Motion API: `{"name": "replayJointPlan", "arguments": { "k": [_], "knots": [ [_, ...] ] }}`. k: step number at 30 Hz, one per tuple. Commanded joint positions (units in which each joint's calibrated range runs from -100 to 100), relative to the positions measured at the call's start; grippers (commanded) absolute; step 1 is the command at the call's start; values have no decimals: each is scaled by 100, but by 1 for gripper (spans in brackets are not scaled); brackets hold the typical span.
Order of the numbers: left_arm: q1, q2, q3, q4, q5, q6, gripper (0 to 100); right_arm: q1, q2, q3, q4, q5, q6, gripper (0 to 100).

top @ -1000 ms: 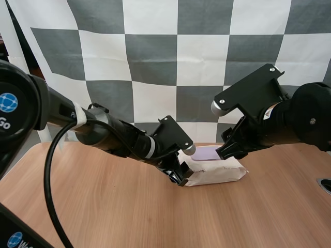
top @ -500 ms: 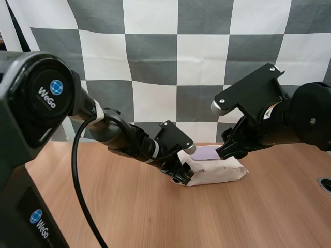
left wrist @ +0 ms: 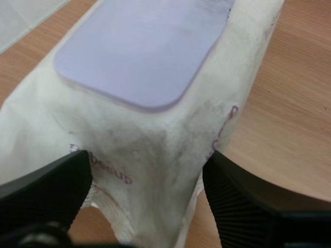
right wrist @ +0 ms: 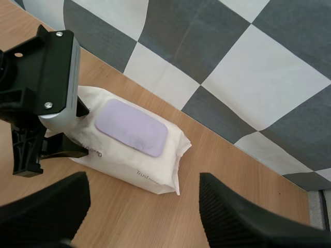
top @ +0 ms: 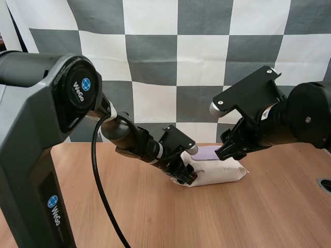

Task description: Open the wet wipes lid

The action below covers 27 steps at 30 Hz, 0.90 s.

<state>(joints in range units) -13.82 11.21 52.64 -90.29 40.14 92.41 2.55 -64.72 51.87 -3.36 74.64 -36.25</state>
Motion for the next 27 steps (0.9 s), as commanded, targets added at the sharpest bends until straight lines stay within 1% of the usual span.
{"name": "replayJointPlan", "arguments": {
  "k": [1,2,3,5,6,7,8,10,12,15,19,21,24,27],
  "knots": [
    [-2,43,-6,9,18,94,100,-2,28,1,0,-8,7,100],
    [-2,56,-6,9,18,94,100,-2,40,1,0,-8,7,100],
    [-2,69,-6,9,18,94,95,-2,40,1,0,-8,7,100],
    [-2,69,-6,27,36,94,58,-2,70,1,0,62,-109,100],
    [-2,69,-6,27,36,94,34,-2,81,1,0,62,-174,100],
    [-2,69,-6,27,36,94,9,-2,81,1,0,85,-243,100],
    [-2,69,-6,47,62,94,0,-2,81,1,0,121,-338,100],
    [-2,69,-6,47,166,94,0,-2,81,1,0,200,-488,100],
    [5,69,-6,58,185,94,0,-2,81,17,10,325,-819,100],
    [13,69,-6,151,206,94,0,-2,81,97,119,310,-1681,100],
    [19,69,-6,219,101,94,0,-2,96,306,372,-240,-2697,100],
    [19,69,-6,230,58,94,0,-2,165,366,384,-473,-2895,100],
    [48,69,-6,258,-9,94,0,-2,447,384,336,-657,-2927,100],
    [125,69,-6,269,8,94,0,-2,761,384,336,-874,-2940,100]
  ]
}}
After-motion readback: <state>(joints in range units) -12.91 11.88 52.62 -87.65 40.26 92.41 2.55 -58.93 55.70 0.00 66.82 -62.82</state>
